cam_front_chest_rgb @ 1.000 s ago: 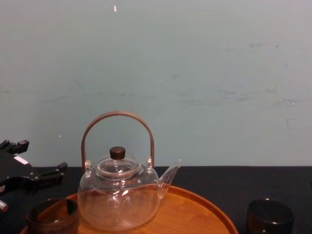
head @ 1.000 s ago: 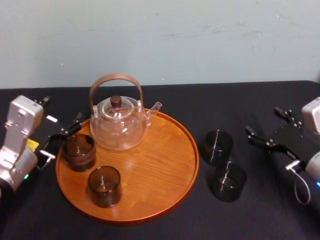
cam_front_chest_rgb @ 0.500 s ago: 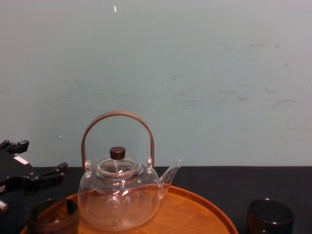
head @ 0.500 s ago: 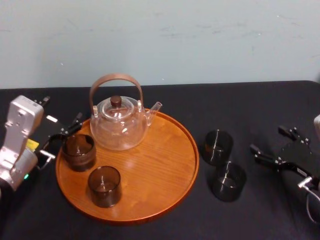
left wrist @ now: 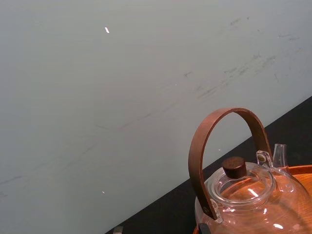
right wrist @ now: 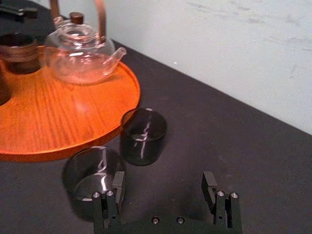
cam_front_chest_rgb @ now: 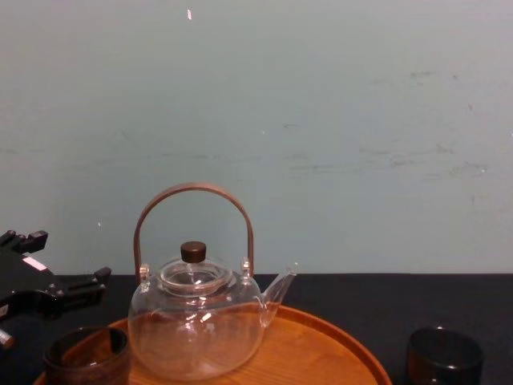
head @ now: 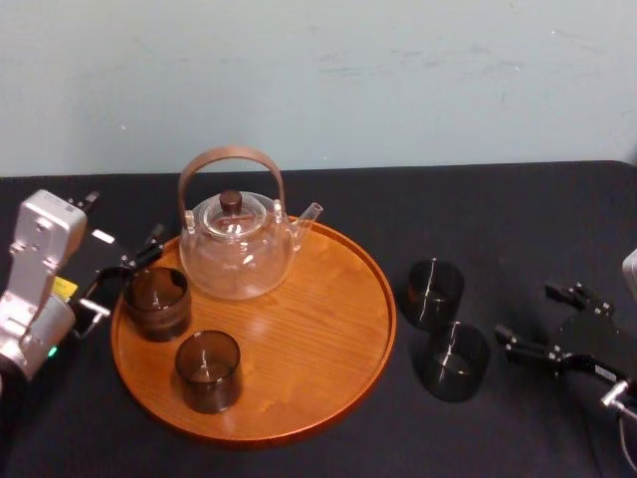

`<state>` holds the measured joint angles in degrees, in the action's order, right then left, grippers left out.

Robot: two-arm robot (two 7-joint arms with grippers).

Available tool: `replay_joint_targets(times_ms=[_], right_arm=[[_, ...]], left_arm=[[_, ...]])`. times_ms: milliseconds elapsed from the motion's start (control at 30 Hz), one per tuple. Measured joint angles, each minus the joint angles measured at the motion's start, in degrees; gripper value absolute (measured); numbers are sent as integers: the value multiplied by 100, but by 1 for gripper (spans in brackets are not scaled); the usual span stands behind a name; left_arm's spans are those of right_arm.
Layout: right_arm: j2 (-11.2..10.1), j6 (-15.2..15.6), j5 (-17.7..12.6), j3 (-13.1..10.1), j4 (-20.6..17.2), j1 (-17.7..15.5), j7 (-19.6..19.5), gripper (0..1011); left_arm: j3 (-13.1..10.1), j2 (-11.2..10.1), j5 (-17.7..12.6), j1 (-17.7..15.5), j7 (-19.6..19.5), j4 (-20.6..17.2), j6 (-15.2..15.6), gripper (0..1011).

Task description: Pick up the glass from the table and place it on the tray.

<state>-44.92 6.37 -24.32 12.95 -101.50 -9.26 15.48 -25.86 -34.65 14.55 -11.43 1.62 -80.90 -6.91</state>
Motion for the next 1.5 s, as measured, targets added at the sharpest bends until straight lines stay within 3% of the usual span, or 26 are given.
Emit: replay_joint_targets(times_ms=[667, 1500], right_arm=[[-21, 162, 247, -15, -219, -169, 546, 1002], [302, 329, 514, 117, -221, -93, 989, 1002]], left_arm=[[0, 0, 0, 0, 0, 0, 0, 1001], [0, 0, 0, 0, 0, 0, 0, 1001]])
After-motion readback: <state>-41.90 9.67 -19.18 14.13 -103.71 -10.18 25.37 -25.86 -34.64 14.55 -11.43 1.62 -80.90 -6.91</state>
